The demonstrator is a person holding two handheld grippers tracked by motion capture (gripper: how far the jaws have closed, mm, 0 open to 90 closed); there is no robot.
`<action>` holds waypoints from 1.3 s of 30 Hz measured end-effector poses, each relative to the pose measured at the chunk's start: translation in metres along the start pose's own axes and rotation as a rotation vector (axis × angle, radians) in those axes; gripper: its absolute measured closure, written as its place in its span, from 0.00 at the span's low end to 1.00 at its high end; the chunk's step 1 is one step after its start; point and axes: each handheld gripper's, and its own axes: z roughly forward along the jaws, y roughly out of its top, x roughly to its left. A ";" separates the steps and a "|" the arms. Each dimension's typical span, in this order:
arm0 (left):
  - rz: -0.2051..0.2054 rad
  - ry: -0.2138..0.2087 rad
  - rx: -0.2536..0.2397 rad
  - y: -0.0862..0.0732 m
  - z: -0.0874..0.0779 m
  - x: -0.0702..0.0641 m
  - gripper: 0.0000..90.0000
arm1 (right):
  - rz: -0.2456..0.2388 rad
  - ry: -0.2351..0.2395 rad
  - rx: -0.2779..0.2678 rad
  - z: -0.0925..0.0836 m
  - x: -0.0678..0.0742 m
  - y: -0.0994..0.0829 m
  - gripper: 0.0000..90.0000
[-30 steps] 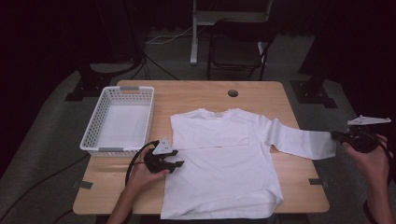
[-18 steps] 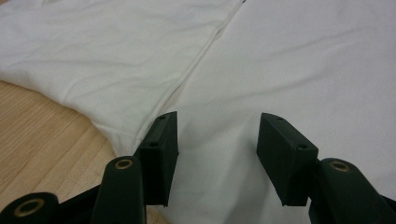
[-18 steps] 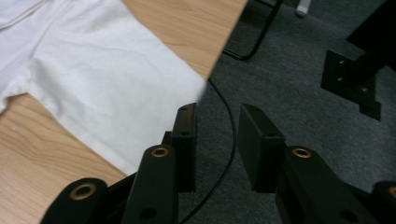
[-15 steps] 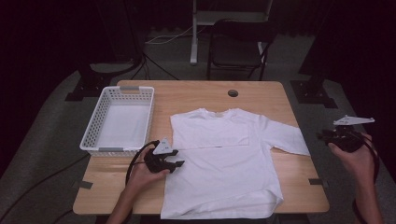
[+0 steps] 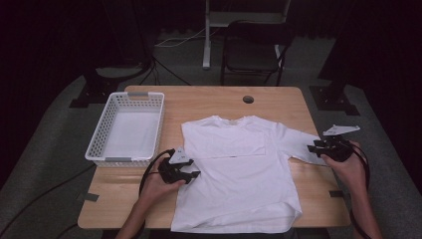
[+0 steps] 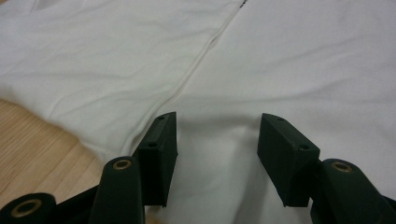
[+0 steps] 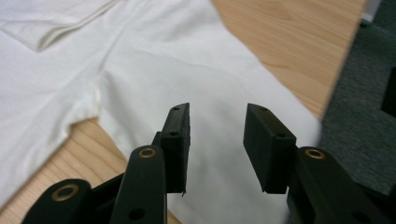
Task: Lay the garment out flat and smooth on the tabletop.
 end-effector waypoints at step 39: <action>0.159 -0.058 0.007 0.091 0.069 -0.030 0.53 | -0.039 0.136 -0.022 0.055 0.046 0.017 0.62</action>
